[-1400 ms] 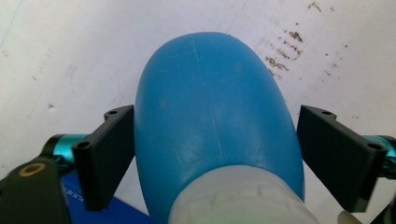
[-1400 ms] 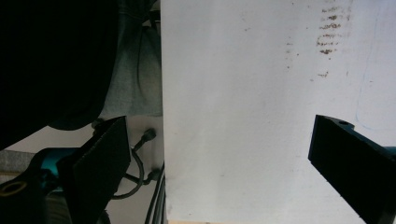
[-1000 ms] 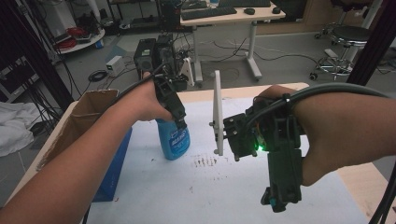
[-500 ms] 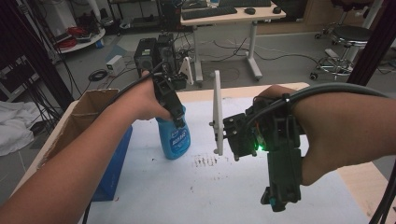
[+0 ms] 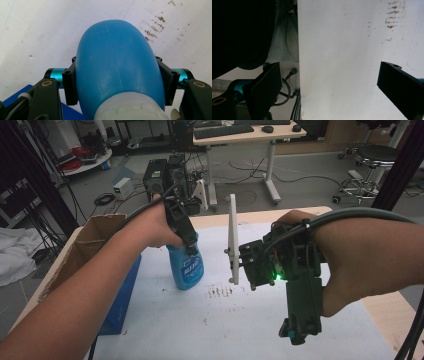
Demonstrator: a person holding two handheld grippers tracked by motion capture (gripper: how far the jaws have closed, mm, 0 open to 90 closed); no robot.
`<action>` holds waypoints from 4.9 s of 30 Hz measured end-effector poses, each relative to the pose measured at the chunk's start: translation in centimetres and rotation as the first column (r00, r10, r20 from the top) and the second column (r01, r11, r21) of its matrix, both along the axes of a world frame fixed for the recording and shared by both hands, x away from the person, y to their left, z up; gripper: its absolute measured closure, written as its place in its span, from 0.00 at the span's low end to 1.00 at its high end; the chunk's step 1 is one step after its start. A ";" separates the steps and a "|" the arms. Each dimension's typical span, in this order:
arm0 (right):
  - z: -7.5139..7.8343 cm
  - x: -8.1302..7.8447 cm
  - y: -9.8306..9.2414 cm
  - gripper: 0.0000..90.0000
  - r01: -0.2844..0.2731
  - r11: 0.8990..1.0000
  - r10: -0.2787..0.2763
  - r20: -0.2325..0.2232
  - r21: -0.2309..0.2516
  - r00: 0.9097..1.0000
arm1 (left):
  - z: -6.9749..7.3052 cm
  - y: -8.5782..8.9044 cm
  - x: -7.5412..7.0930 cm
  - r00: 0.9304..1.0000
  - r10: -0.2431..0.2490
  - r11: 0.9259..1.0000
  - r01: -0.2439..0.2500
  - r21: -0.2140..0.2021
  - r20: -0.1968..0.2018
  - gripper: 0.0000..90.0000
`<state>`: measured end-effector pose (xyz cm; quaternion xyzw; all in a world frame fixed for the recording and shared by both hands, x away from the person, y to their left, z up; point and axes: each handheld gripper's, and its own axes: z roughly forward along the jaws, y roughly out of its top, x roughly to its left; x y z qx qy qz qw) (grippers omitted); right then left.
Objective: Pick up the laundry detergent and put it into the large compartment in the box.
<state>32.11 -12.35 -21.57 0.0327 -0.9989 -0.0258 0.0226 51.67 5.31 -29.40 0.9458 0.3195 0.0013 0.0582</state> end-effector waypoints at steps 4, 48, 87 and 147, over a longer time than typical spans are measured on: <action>0.0 0.0 0.1 0.06 0.003 1.000 -0.003 -0.001 0.002 1.000 | 0.0 0.0 0.0 1.000 0.005 1.000 -0.005 0.004 0.000 0.39; 0.4 -0.5 0.1 0.06 -0.031 0.999 0.031 0.010 0.017 0.999 | 10.2 3.5 -5.0 0.995 -0.098 0.993 0.098 0.059 0.003 0.41; 0.5 -0.9 0.9 0.06 -0.043 0.999 0.042 0.018 0.016 0.999 | 19.9 16.3 -7.7 0.973 0.232 0.972 -0.232 0.039 0.002 0.41; 0.0 -1.1 1.7 0.06 -0.049 0.999 0.049 0.007 0.010 0.999 | 1.3 19.2 -7.8 0.998 -0.005 0.987 0.014 0.158 -0.056 0.41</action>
